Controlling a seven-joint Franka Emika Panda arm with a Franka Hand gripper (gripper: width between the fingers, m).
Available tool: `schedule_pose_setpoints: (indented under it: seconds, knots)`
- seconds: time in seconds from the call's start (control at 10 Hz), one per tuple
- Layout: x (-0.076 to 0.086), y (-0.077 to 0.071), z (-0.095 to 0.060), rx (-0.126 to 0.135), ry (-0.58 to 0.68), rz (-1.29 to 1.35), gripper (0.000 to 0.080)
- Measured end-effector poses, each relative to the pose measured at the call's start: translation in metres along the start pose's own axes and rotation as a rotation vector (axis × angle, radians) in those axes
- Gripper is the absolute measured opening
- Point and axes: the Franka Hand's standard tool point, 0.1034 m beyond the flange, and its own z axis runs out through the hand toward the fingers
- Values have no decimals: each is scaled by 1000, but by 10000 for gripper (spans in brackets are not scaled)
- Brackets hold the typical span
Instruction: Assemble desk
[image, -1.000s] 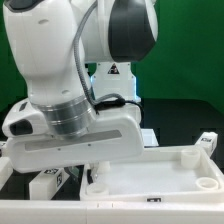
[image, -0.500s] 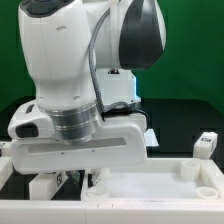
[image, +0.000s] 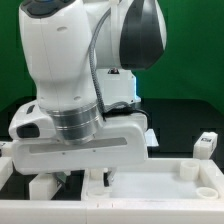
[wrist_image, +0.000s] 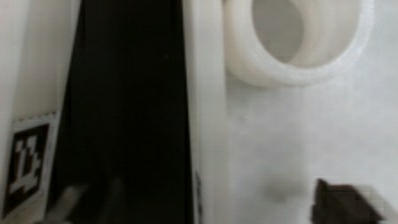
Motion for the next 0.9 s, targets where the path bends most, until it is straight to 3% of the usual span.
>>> schedule_pose_setpoints:
  seconds: [0.1,0.3,0.4,0.5,0.9]
  knots:
    - [-7,-9,-14,4,-27,25,615]
    - [-23,-32,-36,16,-100,75,639]
    - [-36,-52,-40,13,-174,101,648]
    - [-41,-61,-35,14,-226,83,648]
    - [-49,-63,-26,27,-471,87,649]
